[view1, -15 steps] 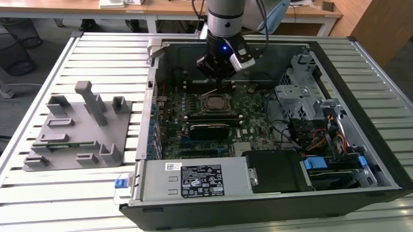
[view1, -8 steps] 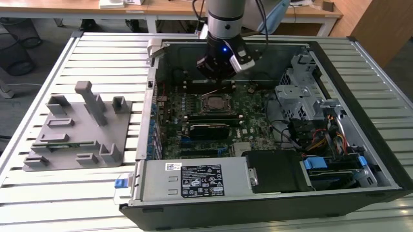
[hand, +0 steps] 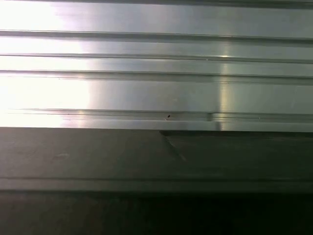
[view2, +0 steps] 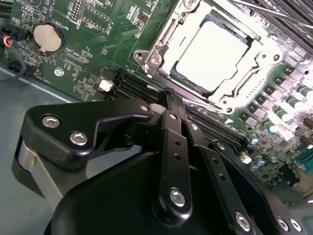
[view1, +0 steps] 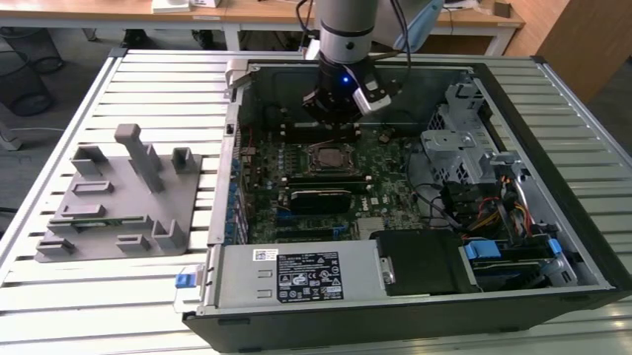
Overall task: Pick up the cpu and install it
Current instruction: 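Install the second cpu locking lever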
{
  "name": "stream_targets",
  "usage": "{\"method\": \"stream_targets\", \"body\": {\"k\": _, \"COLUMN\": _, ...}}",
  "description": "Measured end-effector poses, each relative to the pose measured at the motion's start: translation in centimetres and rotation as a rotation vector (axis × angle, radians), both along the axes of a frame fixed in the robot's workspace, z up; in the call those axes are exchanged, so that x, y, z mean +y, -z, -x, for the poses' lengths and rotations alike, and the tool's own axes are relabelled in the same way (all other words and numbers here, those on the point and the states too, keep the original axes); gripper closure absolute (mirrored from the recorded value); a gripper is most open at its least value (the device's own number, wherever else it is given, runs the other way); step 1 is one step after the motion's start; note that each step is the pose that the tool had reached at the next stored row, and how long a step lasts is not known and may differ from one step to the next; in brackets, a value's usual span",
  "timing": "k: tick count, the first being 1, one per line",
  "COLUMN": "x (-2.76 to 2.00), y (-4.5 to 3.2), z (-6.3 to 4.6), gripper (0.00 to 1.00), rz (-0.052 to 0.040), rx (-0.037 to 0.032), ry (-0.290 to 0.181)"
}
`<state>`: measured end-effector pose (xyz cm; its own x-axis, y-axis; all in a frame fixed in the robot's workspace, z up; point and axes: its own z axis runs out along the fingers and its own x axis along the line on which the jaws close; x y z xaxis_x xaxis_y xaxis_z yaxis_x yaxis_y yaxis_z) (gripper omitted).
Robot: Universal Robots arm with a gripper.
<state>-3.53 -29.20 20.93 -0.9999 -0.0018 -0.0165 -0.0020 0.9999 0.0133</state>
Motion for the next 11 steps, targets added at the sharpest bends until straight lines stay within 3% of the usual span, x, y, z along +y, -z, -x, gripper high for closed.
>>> {"method": "stream_targets", "body": {"k": 11, "x": 0.00, "y": 0.72, "z": -0.30, "gripper": 0.89, "rz": 0.0003, "rx": 0.0000, "ry": 0.000}}
